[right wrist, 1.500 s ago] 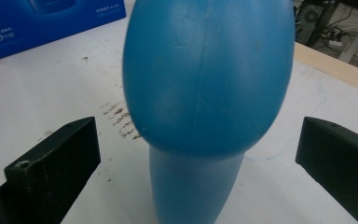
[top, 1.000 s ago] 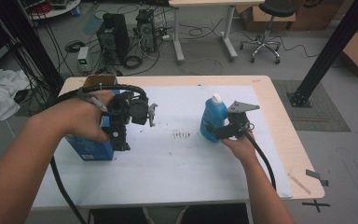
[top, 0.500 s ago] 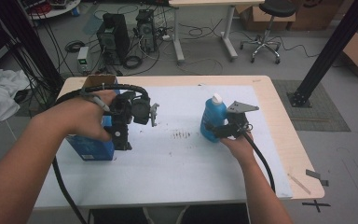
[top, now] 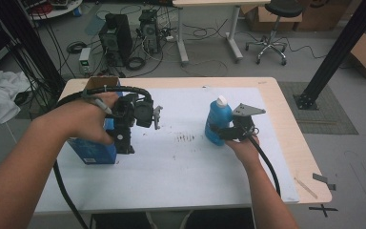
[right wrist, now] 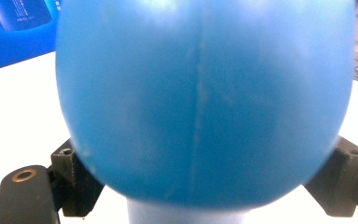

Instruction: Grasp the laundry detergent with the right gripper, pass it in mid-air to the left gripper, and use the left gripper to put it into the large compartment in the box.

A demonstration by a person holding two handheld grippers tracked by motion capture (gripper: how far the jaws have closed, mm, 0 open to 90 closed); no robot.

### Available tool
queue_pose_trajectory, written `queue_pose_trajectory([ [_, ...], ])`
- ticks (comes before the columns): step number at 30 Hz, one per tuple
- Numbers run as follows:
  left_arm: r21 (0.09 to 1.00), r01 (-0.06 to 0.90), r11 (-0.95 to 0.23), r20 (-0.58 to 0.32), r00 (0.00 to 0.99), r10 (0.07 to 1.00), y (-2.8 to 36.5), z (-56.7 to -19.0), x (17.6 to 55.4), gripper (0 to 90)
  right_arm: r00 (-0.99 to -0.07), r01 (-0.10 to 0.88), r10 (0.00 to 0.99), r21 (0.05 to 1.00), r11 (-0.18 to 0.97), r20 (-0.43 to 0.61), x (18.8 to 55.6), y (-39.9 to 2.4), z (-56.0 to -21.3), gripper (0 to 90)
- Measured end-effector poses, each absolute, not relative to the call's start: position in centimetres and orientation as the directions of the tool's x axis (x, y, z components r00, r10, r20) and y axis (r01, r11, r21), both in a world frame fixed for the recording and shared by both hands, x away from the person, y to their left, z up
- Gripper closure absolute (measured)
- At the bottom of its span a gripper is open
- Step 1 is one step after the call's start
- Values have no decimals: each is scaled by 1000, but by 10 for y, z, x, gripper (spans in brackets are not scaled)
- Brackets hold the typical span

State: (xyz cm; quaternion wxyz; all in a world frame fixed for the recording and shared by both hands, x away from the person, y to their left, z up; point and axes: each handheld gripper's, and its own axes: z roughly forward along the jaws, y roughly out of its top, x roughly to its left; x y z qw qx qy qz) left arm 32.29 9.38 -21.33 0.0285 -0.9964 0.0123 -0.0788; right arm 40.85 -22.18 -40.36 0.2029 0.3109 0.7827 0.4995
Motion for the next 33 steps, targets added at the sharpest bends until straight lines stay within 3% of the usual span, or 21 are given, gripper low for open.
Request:
queue_pose_trajectory([
  [14, -60, -18, -998, 155, 987, -27, 94, -215, 323, 3, -732, 271, 681, 911, 311, -15, 406, -223, -404, 271],
  [33, -64, -20, -998, 161, 987, -30, 91, -215, 326, 3, -732, 252, 681, 916, 313, -32, 403, -222, -404, 360],
])
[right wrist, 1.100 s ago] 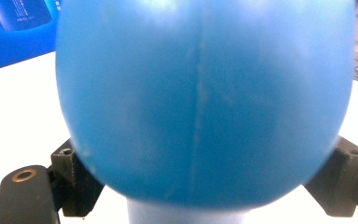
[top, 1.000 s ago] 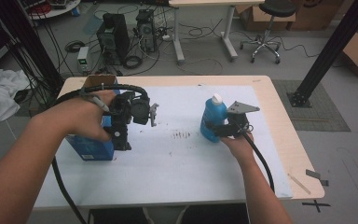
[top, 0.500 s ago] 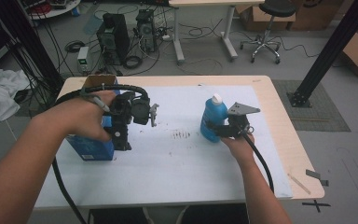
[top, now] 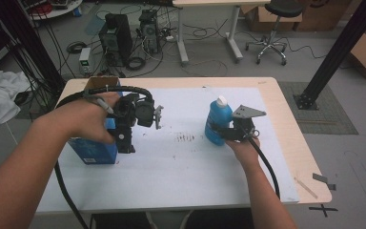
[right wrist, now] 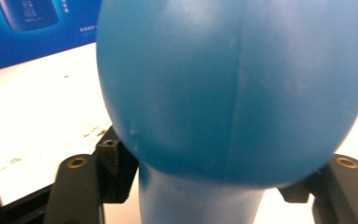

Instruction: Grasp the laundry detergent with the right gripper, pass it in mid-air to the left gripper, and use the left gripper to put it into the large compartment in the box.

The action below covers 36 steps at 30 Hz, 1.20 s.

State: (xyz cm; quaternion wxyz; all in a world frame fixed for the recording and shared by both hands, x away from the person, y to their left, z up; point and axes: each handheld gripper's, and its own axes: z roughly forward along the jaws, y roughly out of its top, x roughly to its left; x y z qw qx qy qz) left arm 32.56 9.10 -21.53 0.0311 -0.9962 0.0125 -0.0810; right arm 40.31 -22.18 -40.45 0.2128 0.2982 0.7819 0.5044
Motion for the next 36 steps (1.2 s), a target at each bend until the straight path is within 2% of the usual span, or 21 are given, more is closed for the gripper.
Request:
queue_pose_trajectory([
  [15, -65, -19, -998, 163, 986, -30, 91, -214, 325, 3, -742, 266, 670, 911, 315, -16, 402, -220, -403, 460],
  [21, -51, -20, -999, 168, 985, -28, 90, -210, 326, 3, -814, 213, 579, 911, 352, -34, 396, -218, -384, 465],
  [29, -51, -37, -998, 176, 983, -45, 81, -201, 326, 3, -918, 92, 389, 906, 412, -83, 377, -210, -343, 467],
  [36, -47, -55, -997, 174, 983, -62, 72, -197, 325, 3, -971, 33, 226, 887, 461, -82, 365, -200, -328, 469],
])
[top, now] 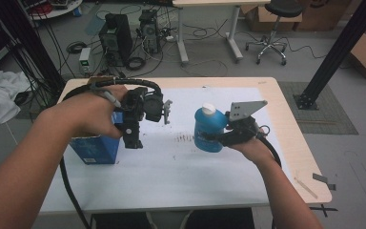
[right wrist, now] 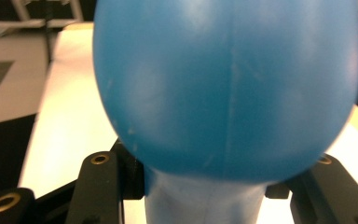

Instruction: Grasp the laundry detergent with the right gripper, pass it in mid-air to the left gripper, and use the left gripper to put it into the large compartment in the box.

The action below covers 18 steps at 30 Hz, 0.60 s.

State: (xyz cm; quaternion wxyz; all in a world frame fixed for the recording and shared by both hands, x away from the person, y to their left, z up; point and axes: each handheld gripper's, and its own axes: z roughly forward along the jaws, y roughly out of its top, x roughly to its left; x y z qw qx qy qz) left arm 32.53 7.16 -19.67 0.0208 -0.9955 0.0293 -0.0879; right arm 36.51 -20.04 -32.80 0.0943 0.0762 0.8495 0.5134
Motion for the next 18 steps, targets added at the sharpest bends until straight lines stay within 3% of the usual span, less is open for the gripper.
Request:
queue_pose_trajectory([
  [18, -61, -76, -995, 139, 987, -84, 51, -199, 322, 1, -997, -73, -30, 876, 477, -67, 348, -140, -345, 468],
])
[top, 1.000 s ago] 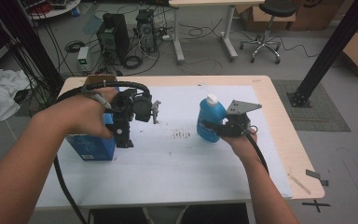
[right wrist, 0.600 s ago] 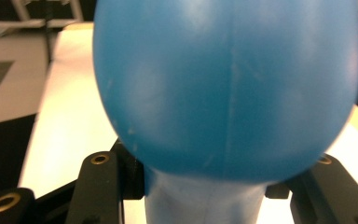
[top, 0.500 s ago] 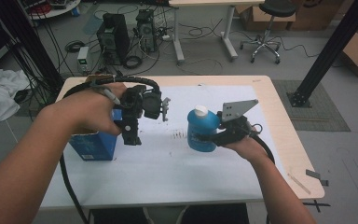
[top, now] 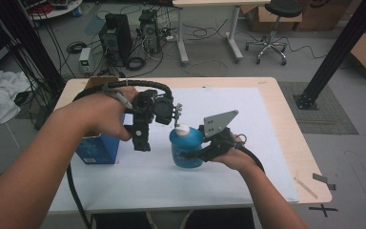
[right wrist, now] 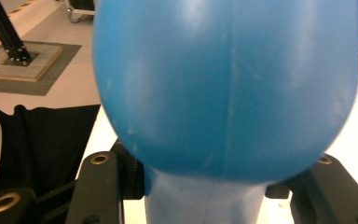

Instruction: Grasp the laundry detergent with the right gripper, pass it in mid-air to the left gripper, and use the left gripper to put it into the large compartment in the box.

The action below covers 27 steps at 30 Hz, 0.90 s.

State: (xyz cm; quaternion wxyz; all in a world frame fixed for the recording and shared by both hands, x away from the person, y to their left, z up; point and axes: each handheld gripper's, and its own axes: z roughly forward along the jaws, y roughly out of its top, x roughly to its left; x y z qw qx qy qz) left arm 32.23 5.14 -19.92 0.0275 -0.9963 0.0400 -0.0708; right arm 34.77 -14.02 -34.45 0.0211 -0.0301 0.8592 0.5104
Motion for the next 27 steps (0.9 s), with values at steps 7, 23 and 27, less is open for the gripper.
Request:
queue_pose_trajectory([
  [7, -51, -67, -996, 105, 992, -72, 49, -208, 323, 1, -995, -95, -65, 873, 479, -73, 345, -116, -349, 467],
  [23, -23, -47, -999, 50, 998, -48, 54, -235, 324, 1, -995, -89, -85, 887, 454, -56, 342, -75, -356, 466],
  [27, -24, -44, -999, 47, 998, -45, 55, -241, 324, 1, -995, -77, -91, 885, 459, -39, 340, -68, -358, 466],
])
